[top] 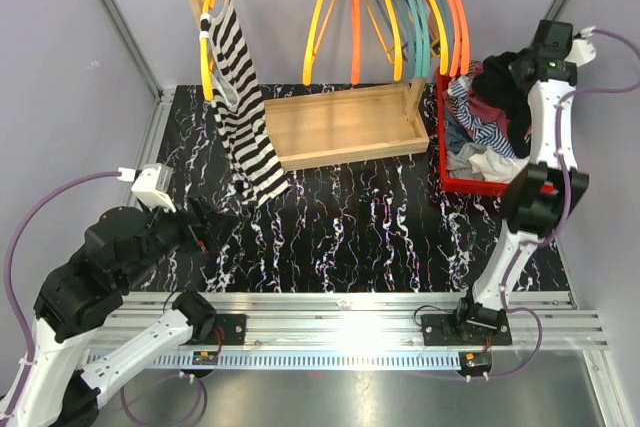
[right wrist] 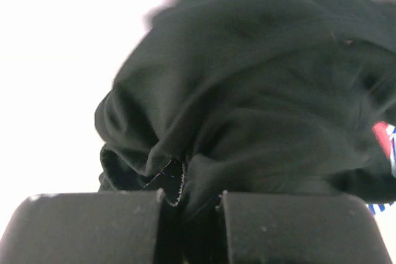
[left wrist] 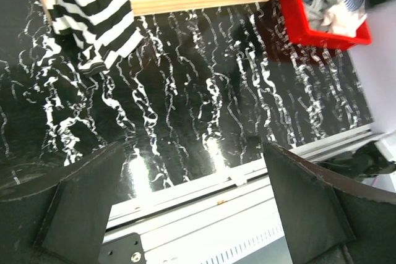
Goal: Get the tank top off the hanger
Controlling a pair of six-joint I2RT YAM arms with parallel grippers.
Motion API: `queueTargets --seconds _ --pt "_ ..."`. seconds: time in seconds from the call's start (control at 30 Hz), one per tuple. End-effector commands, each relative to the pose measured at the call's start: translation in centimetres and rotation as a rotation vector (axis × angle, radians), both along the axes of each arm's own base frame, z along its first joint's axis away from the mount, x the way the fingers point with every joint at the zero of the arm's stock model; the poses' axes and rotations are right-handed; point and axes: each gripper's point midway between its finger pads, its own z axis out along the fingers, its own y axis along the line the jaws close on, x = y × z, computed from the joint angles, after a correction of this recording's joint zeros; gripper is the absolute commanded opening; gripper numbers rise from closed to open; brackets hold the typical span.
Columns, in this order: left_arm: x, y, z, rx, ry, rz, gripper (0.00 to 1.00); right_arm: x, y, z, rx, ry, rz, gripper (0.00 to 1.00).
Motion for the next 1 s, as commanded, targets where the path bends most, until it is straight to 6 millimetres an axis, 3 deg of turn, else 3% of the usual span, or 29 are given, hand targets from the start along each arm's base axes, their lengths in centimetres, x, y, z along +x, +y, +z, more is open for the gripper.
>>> queueTargets --seconds 0.0,0.03,0.07,0.1,0.17,0.23,0.27,0.3,0.33,0.4,0.43,0.47,0.53,0.57,0.63,0.67,0.7,0.73,0.77,0.8,0.83,0.87,0.9,0.97 --pt "0.2 -1.0 1.2 -0.079 -0.032 -0.018 0.99 0.8 0.4 -9.8 0.123 0.227 0.008 0.00" --pt "0.2 -1.1 1.2 -0.084 -0.027 -0.015 0.99 -0.6 0.1 -13.2 0.131 0.343 -0.031 0.00" --pt "0.2 -1.1 1.0 -0.085 -0.025 -0.016 0.99 -0.9 0.0 -17.2 0.147 0.433 -0.043 0.09" --pt "0.2 -1.1 1.1 -0.087 -0.026 -0.019 0.99 -1.3 0.0 -18.9 0.156 0.481 -0.050 0.17" --pt "0.2 -1.5 0.9 -0.089 -0.018 -0.031 0.99 -1.6 0.8 -21.2 0.200 0.539 -0.014 0.22" --pt "0.1 -1.8 0.9 -0.092 -0.018 -0.048 0.99 -0.1 1.9 -20.6 0.244 0.501 0.057 0.45" --pt "0.1 -1.9 0.8 -0.089 -0.016 -0.055 0.99 0.7 2.3 -19.5 0.249 0.462 0.089 0.54" --pt "0.1 -2.0 0.9 -0.092 -0.015 -0.057 0.99 2.2 2.7 -15.9 0.246 0.367 0.130 0.63" --pt "0.1 -2.0 1.0 -0.092 -0.020 -0.062 0.99 2.6 2.5 -13.6 0.227 0.318 0.133 0.79" --pt "0.1 -1.9 1.2 -0.093 -0.024 -0.058 0.99 2.9 1.9 -6.1 0.159 0.165 0.122 1.00" --pt "0.1 -1.8 1.5 -0.097 -0.034 -0.056 0.99 2.5 1.6 -3.6 0.130 0.119 0.110 1.00" --pt "0.1 -1.7 1.6 -0.098 -0.041 -0.054 0.99 1.2 1.4 1.0 0.092 0.039 0.095 1.00" --pt "-0.1 -1.6 1.9 -0.097 -0.054 -0.058 0.99 -1.4 0.4 5.1 0.031 -0.014 0.018 1.00" --pt "-0.2 -1.6 2.1 -0.099 -0.058 -0.061 0.99 -4.1 0.5 9.4 -0.003 -0.086 -0.006 1.00" --pt "-0.4 -1.6 2.7 -0.101 -0.073 -0.077 0.99 -6.4 0.7 11.2 -0.039 -0.112 -0.004 1.00" --pt "-0.4 -1.7 3.1 -0.100 -0.081 -0.087 0.99 -9.4 1.7 15.0 -0.091 -0.182 0.031 1.00" --pt "-0.5 -1.7 3.5 -0.102 -0.090 -0.091 0.99 -9.9 2.7 14.6 -0.089 -0.184 0.088 1.00" --pt "-0.4 -1.4 4.7 -0.100 -0.111 -0.081 0.99 -11.1 3.6 15.5 -0.100 -0.209 0.122 1.00" --pt "-0.2 -1.2 5.5 -0.098 -0.128 -0.070 0.99 -14.4 5.0 18.5 -0.128 -0.287 0.159 1.00" --pt "-0.1 -0.9 6.5 -0.094 -0.148 -0.058 0.99 -14.8 6.5 17.8 -0.110 -0.298 0.234 1.00" --pt "0.5 -0.1 8.7 -0.082 -0.199 -0.020 0.99 -16.1 7.5 18.4 -0.114 -0.328 0.268 1.00" --pt "0.9 0.3 9.8 -0.069 -0.224 0.007 0.99 -19.1 9.5 20.7 -0.127 -0.410 0.331 1.00" --pt "1.5 0.8 10.8 -0.048 -0.242 0.037 0.99 -19.4 11.8 19.9 -0.096 -0.427 0.453 1.00" --pt "3.6 1.9 13.5 0.044 -0.268 0.127 0.99 -21.9 14.6 19.7 -0.057 -0.459 0.576 1.00"
